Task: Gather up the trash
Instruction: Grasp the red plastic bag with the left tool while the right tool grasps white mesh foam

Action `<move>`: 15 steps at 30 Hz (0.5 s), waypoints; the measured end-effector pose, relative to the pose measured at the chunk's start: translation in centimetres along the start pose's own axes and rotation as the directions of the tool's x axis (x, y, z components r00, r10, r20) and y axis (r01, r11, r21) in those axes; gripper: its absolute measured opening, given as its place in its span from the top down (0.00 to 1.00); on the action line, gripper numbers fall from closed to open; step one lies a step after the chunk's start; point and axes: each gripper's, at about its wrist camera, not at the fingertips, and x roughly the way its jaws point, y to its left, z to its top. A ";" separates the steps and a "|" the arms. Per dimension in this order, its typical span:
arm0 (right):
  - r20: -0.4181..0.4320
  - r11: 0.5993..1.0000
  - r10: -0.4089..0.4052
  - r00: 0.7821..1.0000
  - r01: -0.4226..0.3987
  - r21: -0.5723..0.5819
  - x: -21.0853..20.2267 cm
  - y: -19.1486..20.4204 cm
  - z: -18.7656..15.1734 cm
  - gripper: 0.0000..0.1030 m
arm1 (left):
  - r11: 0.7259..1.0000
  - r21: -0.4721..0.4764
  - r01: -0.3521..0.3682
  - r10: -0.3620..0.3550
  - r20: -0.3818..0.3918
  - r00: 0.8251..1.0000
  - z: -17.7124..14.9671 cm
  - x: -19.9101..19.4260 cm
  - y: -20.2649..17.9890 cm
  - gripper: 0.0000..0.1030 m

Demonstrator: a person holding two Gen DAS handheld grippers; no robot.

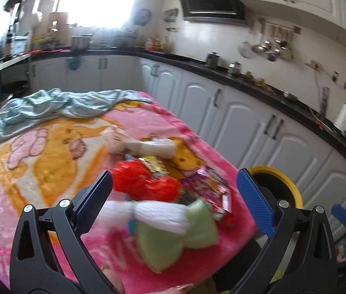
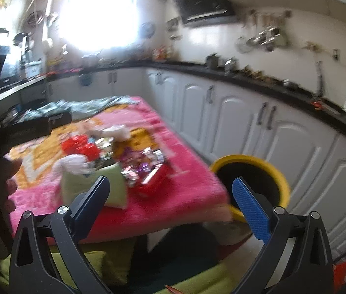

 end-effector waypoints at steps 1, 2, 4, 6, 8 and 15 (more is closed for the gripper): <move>-0.018 0.999 0.035 0.999 -0.035 -0.016 0.6 0.6 0.3 0.06 | 1.000 -0.019 -0.022 0.022 0.002 1.000 0.4 0.2 0.9 0.10; -0.029 0.998 0.053 0.998 -0.054 -0.033 1.1 1.3 0.4 0.06 | 0.999 -0.035 -0.038 0.038 0.004 0.999 0.7 0.3 1.6 0.10; -0.043 0.993 0.097 0.994 -0.100 -0.067 1.8 2.6 0.6 0.06 | 0.995 -0.069 -0.067 0.067 0.004 0.998 1.4 0.6 3.2 0.10; -0.076 0.981 0.153 0.985 -0.161 -0.110 2.9 4.1 0.7 0.06 | 0.991 -0.094 -0.095 0.096 0.001 0.995 1.7 0.9 4.5 0.10; -0.112 0.966 0.194 0.975 -0.210 -0.152 4.2 5.2 0.6 0.06 | 0.985 -0.123 -0.122 0.122 -0.011 0.992 2.1 1.2 6.2 0.10; -0.151 0.905 0.301 0.942 -0.332 -0.265 7.1 9.0 0.0 0.06 | 0.971 -0.205 -0.121 0.105 -0.089 0.990 2.3 3.6 10.8 0.10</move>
